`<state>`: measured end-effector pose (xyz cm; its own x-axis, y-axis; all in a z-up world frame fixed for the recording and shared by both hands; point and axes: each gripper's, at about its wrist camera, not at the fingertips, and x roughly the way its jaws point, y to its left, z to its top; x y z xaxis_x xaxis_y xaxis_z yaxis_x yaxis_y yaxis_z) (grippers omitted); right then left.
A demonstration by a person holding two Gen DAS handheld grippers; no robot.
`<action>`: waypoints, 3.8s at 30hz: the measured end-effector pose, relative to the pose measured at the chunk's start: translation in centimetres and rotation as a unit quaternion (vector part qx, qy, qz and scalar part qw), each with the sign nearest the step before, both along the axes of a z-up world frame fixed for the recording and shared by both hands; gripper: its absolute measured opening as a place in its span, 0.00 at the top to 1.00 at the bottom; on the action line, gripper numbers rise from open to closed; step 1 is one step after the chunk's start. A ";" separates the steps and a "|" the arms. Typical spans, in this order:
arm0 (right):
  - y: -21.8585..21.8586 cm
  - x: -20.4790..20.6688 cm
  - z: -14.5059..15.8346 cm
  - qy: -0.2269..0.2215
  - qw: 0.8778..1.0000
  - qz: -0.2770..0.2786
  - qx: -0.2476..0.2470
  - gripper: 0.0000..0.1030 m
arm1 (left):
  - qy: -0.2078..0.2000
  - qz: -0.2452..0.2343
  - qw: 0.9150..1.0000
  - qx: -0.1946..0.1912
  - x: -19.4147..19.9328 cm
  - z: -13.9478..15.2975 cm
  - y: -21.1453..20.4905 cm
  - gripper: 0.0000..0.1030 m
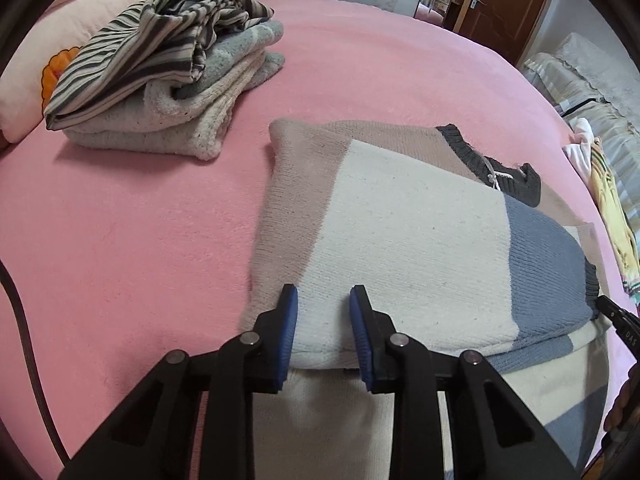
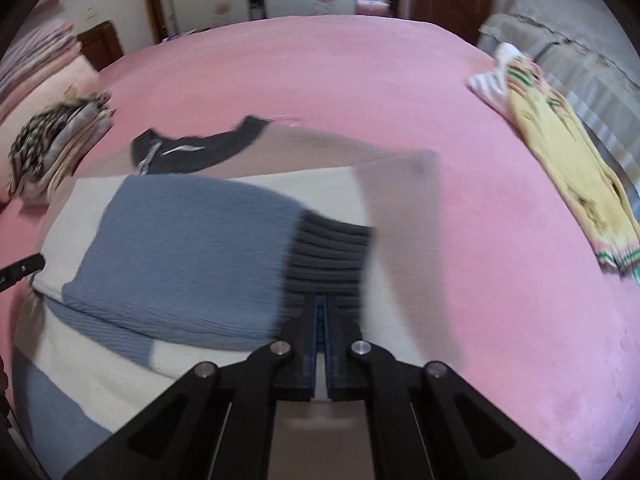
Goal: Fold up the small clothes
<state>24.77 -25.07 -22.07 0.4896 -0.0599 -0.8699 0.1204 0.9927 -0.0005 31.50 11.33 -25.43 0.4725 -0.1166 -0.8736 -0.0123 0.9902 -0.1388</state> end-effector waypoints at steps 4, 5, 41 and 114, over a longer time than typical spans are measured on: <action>-2.2 -0.9 0.3 0.003 1.000 -0.019 0.018 0.99 | -0.003 0.007 1.000 0.001 -0.6 1.1 -0.3 0.73; -2.5 -1.4 0.7 0.000 0.999 -0.023 0.028 0.99 | -0.004 0.009 1.000 0.002 -0.8 1.5 -0.4 0.69; 2.9 -16.8 17.0 -0.129 0.990 0.048 0.035 0.95 | -0.149 -0.012 0.989 0.016 -17.6 18.1 -0.7 0.12; -0.3 -29.4 -3.0 0.050 0.980 -0.009 0.191 0.67 | 0.035 -0.058 0.994 -0.089 -28.8 -3.6 4.1 0.60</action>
<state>-4.65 -25.35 -25.05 0.4034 0.2712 -0.8739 0.1554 0.9209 0.3575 2.67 15.41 -29.05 0.3863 -0.3228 -0.8640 0.0848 0.9452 -0.3152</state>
